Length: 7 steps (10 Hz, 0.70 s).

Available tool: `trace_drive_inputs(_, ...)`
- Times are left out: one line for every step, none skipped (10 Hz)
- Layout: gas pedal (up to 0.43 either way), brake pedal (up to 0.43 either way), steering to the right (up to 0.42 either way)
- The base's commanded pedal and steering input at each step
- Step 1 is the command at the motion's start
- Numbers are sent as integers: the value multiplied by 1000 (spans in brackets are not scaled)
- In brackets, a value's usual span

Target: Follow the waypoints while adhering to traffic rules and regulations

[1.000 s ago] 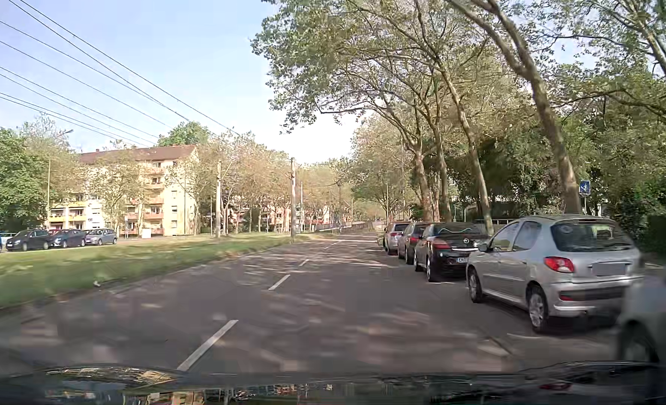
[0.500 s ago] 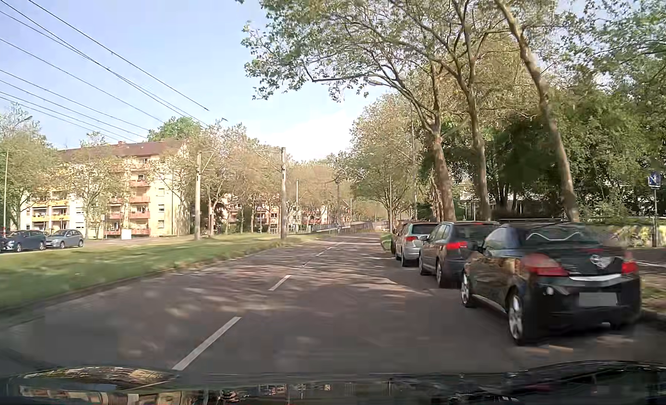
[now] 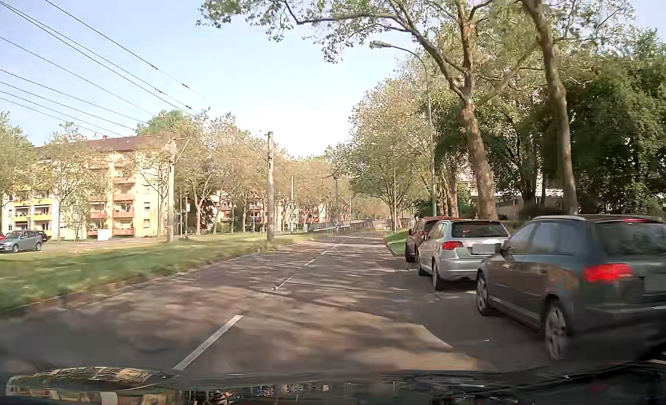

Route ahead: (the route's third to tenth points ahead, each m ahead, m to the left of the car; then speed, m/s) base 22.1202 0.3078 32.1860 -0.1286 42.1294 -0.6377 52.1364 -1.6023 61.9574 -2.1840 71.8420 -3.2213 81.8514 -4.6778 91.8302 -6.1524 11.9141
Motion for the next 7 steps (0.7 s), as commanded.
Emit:
trace_drive_inputs(138, 0, 3)
trace_drive_inputs(138, 0, 3)
trace_drive_inputs(138, 0, 3)
trace_drive_inputs(138, 0, 3)
trace_drive_inputs(138, 0, 3)
trace_drive_inputs(138, 0, 3)
trace_drive_inputs(138, 0, 3)
